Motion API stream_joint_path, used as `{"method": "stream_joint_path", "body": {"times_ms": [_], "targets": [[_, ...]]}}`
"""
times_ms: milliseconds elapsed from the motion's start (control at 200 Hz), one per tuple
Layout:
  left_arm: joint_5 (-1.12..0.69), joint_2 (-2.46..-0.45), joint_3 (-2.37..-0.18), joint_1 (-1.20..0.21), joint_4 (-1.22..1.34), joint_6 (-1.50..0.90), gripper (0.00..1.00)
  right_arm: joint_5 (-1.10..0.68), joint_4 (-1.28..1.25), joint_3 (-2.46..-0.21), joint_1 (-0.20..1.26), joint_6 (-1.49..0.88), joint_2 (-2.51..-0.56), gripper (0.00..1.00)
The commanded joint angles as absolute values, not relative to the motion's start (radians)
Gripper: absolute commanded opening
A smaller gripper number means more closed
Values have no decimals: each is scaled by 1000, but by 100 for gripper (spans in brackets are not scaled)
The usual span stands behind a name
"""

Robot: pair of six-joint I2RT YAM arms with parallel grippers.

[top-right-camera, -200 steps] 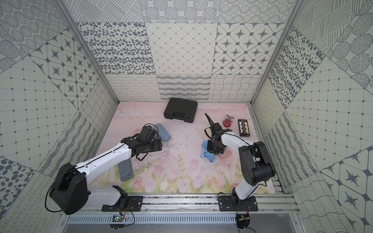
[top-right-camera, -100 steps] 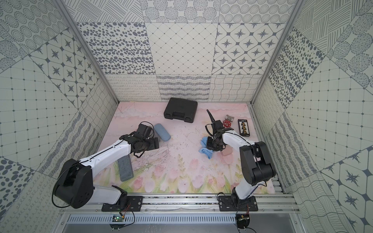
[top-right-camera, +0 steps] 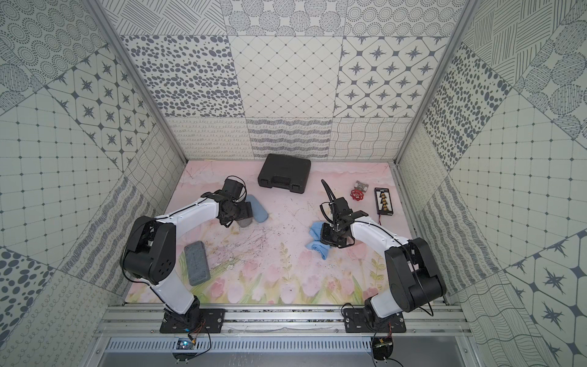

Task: Wipe the eyeglass case
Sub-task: Pick up the eyeglass case from the center of the board.

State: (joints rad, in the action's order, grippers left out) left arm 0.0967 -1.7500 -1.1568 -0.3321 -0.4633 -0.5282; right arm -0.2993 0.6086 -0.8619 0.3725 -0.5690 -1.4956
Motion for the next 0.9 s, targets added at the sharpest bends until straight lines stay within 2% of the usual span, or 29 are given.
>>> {"method": "stream_joint_path", "body": {"times_ms": [0,115,215,295,410,650,710,896], "targets": [[133,-1805,-1213,-319,-503,-482,87,-305,569,-874,374,-573,-1500,0],[151,-1841,-1239,-318,-533,-473,78,-310,563,-883,374,-575,-1516,0],[164,-1820,-1218,-312,-543,-478,75,-304,564,-883,373,-575,-1513,0],[168,-1776,-1178,-310,-531,-494,76,-299,563,-881,373,-575,-1514,0],[155,-1761,-1157,-303,-512,-499,84,-319,546,-883,373,-580,-1533,0],[113,-1863,-1192,-276,-512,-465,81,-302,567,-899,374,-568,-1521,0],[101,-1859,-1167,-267,-492,-462,78,-292,570,-896,371,-567,-1512,0],[77,-1757,-1109,-259,-458,-442,53,-306,556,-888,372,-571,-1522,0]]}}
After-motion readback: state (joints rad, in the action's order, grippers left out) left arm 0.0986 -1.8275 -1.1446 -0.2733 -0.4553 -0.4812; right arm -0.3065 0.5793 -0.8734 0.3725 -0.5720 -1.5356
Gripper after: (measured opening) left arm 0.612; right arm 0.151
